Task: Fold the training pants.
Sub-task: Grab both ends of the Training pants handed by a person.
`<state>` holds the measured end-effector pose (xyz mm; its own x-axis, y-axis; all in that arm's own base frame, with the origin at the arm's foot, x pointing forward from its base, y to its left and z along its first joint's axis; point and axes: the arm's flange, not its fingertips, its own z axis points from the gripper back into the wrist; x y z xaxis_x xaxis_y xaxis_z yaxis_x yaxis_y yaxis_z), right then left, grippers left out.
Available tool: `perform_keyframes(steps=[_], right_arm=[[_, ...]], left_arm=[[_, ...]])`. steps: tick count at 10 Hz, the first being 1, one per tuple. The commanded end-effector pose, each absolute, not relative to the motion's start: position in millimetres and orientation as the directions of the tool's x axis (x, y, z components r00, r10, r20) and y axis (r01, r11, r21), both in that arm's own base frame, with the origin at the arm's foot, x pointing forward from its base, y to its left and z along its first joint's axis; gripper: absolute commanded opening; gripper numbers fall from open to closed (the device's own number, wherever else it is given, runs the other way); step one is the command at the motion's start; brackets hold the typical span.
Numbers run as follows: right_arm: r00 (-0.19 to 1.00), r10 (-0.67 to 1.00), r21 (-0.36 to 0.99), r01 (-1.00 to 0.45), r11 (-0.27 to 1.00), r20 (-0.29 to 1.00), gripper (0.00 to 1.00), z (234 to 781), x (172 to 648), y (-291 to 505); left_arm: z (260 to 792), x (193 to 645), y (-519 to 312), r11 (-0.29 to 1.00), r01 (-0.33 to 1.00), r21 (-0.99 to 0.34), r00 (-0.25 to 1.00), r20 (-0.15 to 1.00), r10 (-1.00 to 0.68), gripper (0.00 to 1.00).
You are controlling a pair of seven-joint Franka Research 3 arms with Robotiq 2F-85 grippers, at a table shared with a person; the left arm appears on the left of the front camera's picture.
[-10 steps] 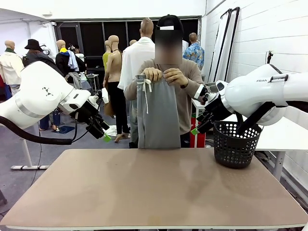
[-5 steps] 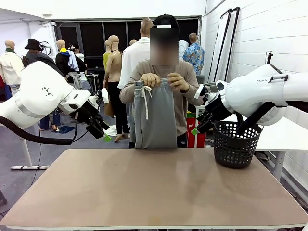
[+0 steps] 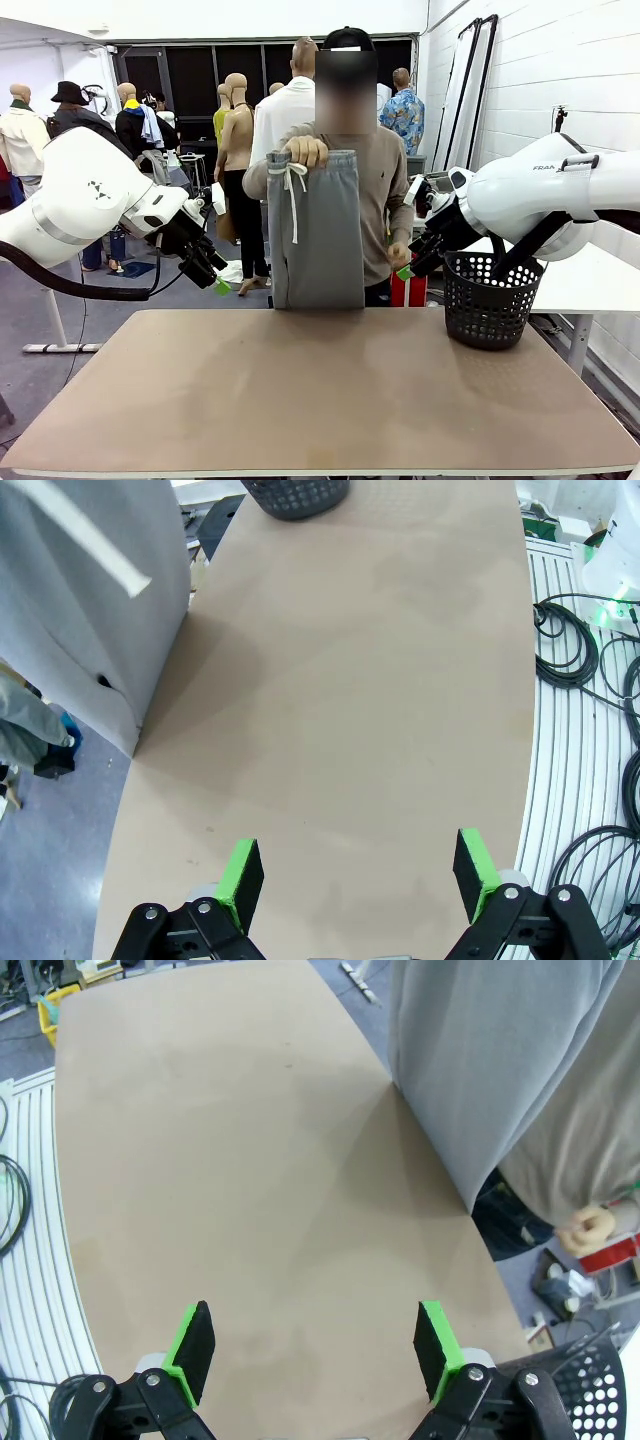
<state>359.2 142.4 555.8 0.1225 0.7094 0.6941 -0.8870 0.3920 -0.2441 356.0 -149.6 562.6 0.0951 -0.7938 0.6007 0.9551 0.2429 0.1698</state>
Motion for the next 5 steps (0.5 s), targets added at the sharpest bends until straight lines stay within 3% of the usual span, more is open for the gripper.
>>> perform_keyframes(steps=[1,5], right_arm=[[0.114,0.713,-0.247,-0.890,0.382,0.692,1.00,555.2,360.0,141.8],[0.114,0.713,-0.247,-0.890,0.382,0.692,1.00,555.2,360.0,141.8]], left_arm=[[563.3,357.3,-147.7,0.232,0.959,0.160,0.089,0.611,-0.787,1.00],[563.3,357.3,-147.7,0.232,0.959,0.160,0.089,0.611,-0.787,1.00]])
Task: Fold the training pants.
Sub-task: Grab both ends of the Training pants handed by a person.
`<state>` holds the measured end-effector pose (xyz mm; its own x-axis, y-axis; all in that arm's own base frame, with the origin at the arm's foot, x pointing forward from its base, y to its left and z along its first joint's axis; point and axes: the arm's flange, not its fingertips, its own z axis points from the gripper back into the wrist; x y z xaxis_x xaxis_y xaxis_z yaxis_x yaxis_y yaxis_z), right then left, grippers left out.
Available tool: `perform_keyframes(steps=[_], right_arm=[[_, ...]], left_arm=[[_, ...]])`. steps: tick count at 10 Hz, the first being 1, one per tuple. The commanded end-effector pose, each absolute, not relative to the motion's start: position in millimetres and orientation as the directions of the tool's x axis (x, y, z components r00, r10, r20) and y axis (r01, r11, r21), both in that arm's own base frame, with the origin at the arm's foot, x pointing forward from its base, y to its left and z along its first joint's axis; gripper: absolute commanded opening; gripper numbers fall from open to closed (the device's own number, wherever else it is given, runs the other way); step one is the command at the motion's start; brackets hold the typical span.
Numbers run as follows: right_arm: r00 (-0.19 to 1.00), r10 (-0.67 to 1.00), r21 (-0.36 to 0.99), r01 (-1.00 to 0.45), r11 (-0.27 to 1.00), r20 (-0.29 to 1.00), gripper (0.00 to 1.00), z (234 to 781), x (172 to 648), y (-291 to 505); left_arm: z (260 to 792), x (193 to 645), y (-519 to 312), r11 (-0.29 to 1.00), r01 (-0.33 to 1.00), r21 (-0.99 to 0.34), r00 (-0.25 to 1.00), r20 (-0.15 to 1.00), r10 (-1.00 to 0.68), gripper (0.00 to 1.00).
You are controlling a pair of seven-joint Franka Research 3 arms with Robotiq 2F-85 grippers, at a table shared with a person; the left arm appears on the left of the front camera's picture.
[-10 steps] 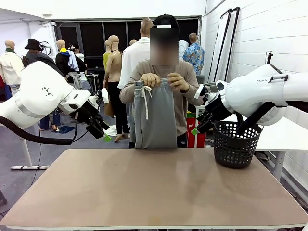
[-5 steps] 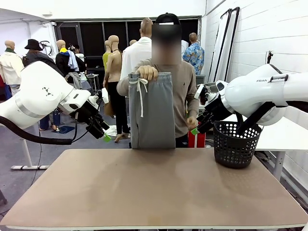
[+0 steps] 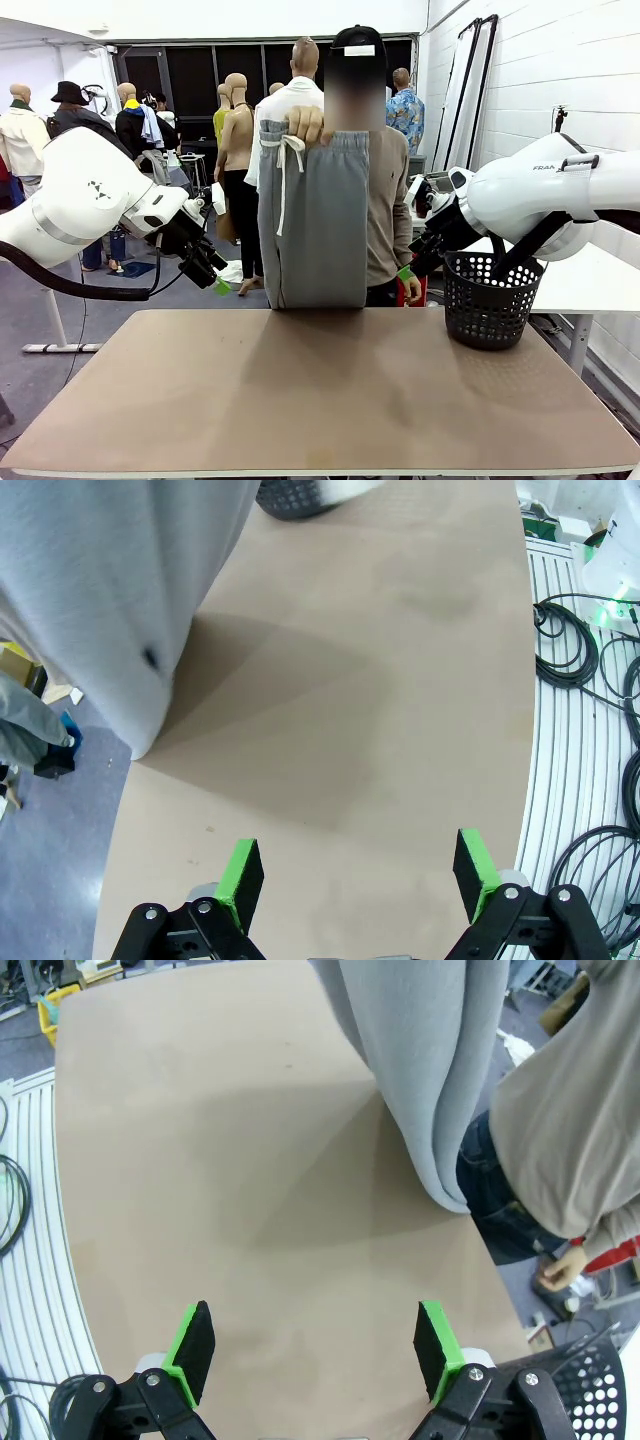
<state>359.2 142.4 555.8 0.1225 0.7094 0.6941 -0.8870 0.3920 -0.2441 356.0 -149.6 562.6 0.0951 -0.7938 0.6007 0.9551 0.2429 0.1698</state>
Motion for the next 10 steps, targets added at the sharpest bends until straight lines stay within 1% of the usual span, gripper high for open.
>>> perform_keyframes(steps=[1,10], right_arm=[[0.114,0.713,-0.247,-0.890,0.382,0.692,1.00,555.2,360.0,141.8],[0.114,0.713,-0.247,-0.890,0.382,0.692,1.00,555.2,360.0,141.8]], left_arm=[[563.3,357.3,-147.7,0.232,0.959,0.160,0.089,0.611,-0.787,1.00],[563.3,357.3,-147.7,0.232,0.959,0.160,0.089,0.611,-0.787,1.00]])
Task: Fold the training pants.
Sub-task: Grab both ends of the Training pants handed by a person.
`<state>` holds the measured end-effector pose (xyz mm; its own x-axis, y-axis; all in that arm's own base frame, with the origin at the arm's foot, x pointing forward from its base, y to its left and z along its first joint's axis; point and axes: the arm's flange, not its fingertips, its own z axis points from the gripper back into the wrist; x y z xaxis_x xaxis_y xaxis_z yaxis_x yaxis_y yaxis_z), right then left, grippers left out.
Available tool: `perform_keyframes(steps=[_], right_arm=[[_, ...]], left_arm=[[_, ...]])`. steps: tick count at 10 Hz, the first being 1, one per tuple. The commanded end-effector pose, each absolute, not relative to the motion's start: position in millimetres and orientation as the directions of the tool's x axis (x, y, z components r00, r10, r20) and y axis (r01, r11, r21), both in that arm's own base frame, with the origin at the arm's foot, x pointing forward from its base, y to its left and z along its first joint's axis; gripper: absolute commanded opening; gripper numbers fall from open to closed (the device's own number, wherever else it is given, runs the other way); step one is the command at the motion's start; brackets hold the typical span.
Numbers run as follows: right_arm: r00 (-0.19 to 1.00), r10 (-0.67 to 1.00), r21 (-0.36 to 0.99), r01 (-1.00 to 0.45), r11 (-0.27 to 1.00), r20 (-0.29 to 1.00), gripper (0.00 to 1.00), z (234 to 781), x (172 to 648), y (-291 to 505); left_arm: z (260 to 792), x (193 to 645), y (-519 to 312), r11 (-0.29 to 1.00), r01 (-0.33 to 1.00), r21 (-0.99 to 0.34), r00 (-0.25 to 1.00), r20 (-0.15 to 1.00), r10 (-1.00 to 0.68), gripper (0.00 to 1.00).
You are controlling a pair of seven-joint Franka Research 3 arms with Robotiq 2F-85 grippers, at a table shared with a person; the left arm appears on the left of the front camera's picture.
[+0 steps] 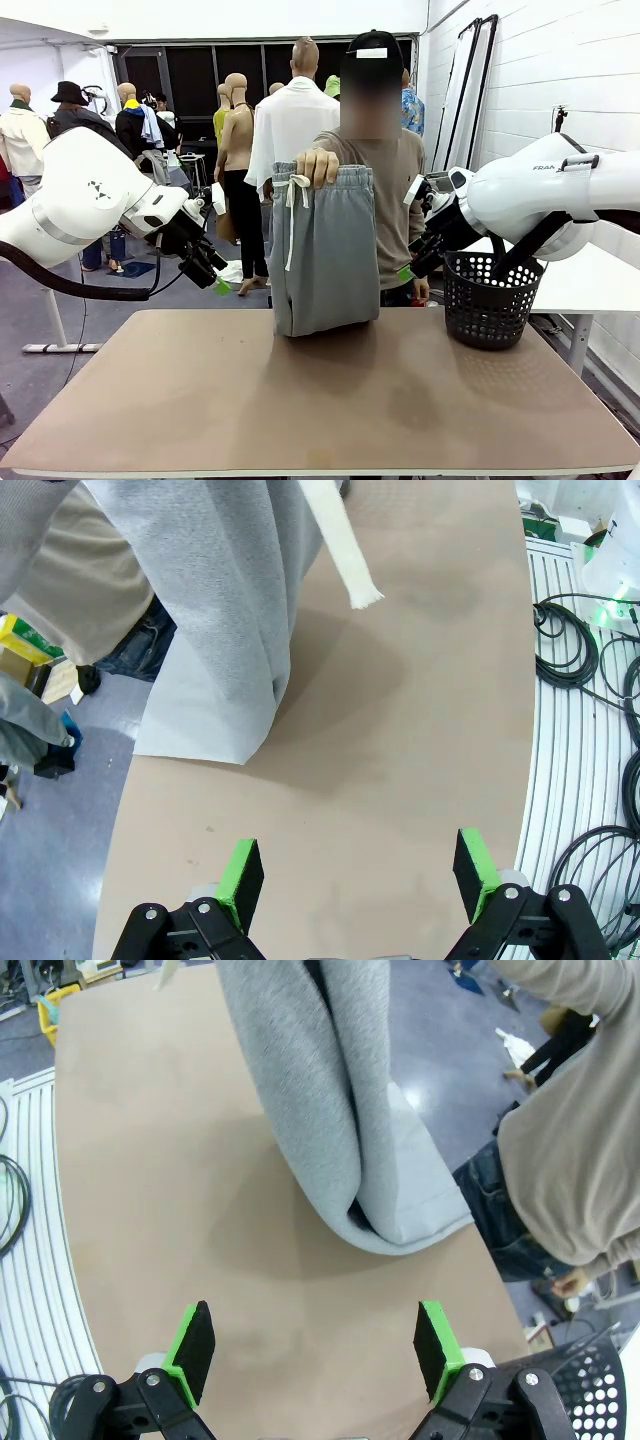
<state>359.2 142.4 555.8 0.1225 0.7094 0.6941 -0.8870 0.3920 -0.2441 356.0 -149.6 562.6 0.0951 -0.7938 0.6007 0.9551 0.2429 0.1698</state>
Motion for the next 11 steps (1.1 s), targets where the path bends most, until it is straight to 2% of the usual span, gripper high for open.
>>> perform_keyframes(steps=[1,9,11], right_arm=[[0.114,0.713,-0.247,-0.890,0.382,0.692,1.00,555.2,360.0,141.8],[0.122,0.709,-0.244,-0.887,0.392,0.694,1.00,555.8,359.2,142.4],[0.029,0.673,-0.260,-0.910,0.324,0.739,1.00,555.6,365.7,136.9]], left_arm=[[563.3,357.3,-147.7,0.232,0.959,0.160,0.089,0.611,-0.787,1.00],[562.6,356.0,-149.6,0.243,0.955,0.170,0.095,0.601,-0.794,1.00],[557.8,362.9,-148.9,0.177,0.966,0.190,0.005,0.669,-0.744,1.00]])
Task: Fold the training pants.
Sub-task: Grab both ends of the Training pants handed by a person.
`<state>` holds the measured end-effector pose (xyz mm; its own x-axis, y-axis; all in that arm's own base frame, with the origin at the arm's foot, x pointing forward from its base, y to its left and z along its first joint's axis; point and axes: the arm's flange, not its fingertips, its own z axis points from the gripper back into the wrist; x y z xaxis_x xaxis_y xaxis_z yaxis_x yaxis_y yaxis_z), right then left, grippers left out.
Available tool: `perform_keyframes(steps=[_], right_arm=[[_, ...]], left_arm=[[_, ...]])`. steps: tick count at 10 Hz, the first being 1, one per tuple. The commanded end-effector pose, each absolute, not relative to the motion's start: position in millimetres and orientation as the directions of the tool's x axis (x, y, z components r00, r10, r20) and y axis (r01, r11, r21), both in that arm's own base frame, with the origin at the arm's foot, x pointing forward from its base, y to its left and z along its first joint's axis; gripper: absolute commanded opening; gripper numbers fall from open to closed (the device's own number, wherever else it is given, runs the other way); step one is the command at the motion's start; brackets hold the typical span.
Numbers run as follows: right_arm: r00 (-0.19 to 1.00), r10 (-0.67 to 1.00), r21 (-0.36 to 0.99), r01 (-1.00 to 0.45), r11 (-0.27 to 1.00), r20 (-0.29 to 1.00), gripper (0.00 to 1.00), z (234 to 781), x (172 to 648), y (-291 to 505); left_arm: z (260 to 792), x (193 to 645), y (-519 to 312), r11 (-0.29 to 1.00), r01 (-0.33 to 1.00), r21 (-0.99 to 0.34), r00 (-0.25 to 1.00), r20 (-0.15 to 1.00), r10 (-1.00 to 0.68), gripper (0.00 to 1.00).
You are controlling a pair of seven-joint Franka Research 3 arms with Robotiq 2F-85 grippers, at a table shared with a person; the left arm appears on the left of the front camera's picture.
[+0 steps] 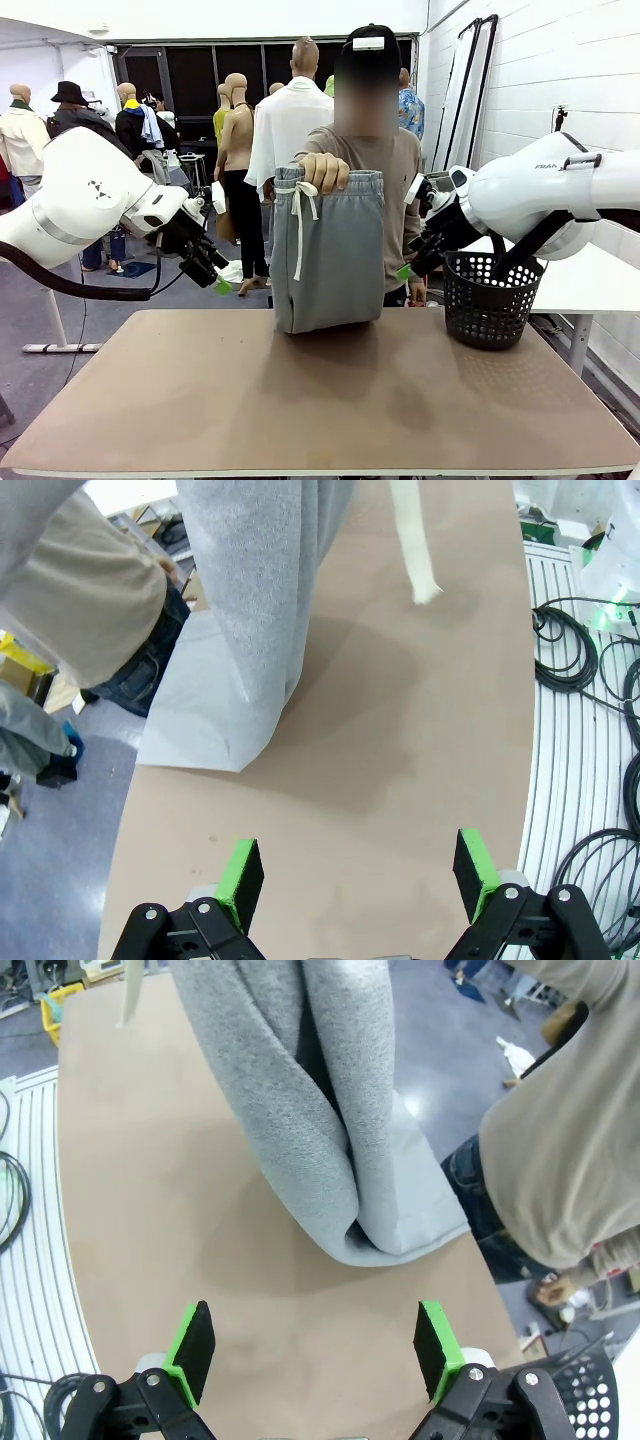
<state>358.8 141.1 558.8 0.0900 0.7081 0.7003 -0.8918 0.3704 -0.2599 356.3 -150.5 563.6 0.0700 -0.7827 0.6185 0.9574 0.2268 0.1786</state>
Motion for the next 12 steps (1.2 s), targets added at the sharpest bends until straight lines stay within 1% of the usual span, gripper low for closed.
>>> perform_keyframes(steps=[1,5,6,7,8,9,10,11,12], right_arm=[[-0.002,0.656,-0.269,-0.913,0.307,0.755,1.00,555,371,133],[-0.138,0.601,-0.300,-0.937,0.179,0.788,1.00,542,397,122],[-0.177,0.562,-0.294,-0.948,0.125,0.808,1.00,539,405,119],[-0.203,0.531,-0.296,-0.950,0.097,0.823,1.00,536,411,117],[-0.216,0.508,-0.297,-0.951,0.082,0.834,1.00,533,414,116],[-0.203,0.517,-0.296,-0.950,0.103,0.831,1.00,532,419,118],[-0.184,0.535,-0.289,-0.950,0.119,0.824,1.00,533,415,117],[-0.206,0.517,-0.303,-0.947,0.109,0.831,1.00,538,402,116],[-0.206,0.517,-0.303,-0.947,0.109,0.831,1.00,538,402,116]], left_arm=[[555,367,-148,0.132,0.973,0.190,-0.039,0.698,-0.715,1.00],[538,395,-137,0.053,0.979,0.199,-0.124,0.776,-0.618,1.00],[535,402,-135,0.039,0.975,0.220,-0.157,0.798,-0.583,1.00],[532,407,-135,0.035,0.970,0.242,-0.186,0.823,-0.537,1.00],[529,407,-134,0.046,0.964,0.263,-0.205,0.839,-0.503,1.00],[529,411,-132,0.066,0.959,0.275,-0.209,0.846,-0.490,1.00],[535,408,-128,0.111,0.957,0.267,-0.176,0.842,-0.510,1.00],[533,404,-132,0.068,0.963,0.262,-0.190,0.833,-0.519,1.00],[533,404,-132,0.068,0.963,0.262,-0.190,0.833,-0.519,1.00]])
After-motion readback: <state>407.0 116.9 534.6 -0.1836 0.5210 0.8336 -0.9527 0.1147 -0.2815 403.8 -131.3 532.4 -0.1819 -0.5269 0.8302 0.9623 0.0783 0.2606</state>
